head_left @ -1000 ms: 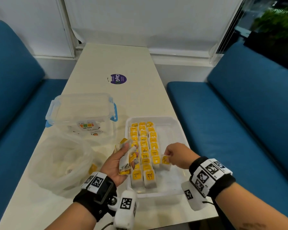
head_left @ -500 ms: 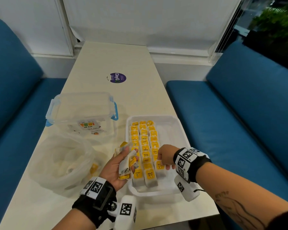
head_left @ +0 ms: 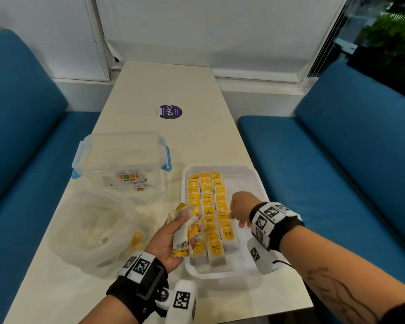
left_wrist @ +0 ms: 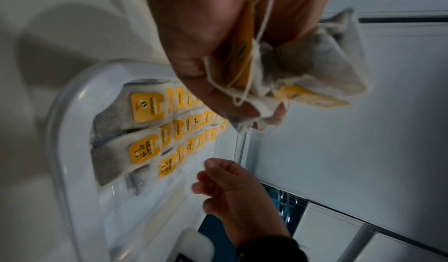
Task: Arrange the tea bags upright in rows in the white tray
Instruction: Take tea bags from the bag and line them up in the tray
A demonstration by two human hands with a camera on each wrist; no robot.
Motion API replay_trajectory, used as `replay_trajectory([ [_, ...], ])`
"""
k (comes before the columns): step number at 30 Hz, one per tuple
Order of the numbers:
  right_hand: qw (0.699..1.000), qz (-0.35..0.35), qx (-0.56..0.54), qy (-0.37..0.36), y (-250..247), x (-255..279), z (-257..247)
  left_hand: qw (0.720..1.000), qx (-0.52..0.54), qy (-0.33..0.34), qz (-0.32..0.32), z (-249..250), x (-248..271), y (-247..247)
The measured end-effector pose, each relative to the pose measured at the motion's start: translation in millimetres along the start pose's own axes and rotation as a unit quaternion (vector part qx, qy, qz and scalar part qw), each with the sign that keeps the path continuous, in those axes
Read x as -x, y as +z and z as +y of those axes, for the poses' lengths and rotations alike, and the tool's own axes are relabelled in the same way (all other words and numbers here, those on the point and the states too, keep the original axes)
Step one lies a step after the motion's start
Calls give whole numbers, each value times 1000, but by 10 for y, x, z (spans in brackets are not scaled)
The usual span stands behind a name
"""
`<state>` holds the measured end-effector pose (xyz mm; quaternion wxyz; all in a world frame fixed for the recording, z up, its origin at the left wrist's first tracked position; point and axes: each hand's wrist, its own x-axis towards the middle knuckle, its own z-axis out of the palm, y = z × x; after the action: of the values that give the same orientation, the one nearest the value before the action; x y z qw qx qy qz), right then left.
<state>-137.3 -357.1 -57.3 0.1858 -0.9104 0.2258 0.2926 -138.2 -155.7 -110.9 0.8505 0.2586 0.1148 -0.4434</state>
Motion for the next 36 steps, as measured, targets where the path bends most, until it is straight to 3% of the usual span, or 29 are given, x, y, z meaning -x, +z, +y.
replay_trajectory([
  [3, 987, 64, -144, -41, -236, 231, 37, 1000, -4, 2, -2, 3, -10, 32],
  [6, 969, 106, -196, -104, -308, 477, -8, 1000, -16, 1, 8, 0, -49, 28],
  [8, 961, 101, -207, -154, -238, 620, -72, 999, -23, 1, 28, -9, -61, 43],
  [12, 947, 25, -210, -243, 25, 818, -239, 998, -5, 37, 58, -17, -74, 108],
  [19, 926, 72, -156, -336, 182, 876, -283, 997, -39, 48, 55, -86, -47, 189],
  [23, 939, 69, -189, -280, 183, 837, -268, 997, -19, 52, 52, -116, -22, 211],
  [26, 945, 24, -254, -203, 218, 845, -267, 993, -34, 101, 47, -116, 39, 295],
  [30, 905, -73, -386, -164, 242, 873, -268, 975, -107, 178, 75, -131, 29, 305],
  [36, 893, -73, -425, -131, 247, 847, -268, 960, -146, 215, 100, -180, 5, 330],
])
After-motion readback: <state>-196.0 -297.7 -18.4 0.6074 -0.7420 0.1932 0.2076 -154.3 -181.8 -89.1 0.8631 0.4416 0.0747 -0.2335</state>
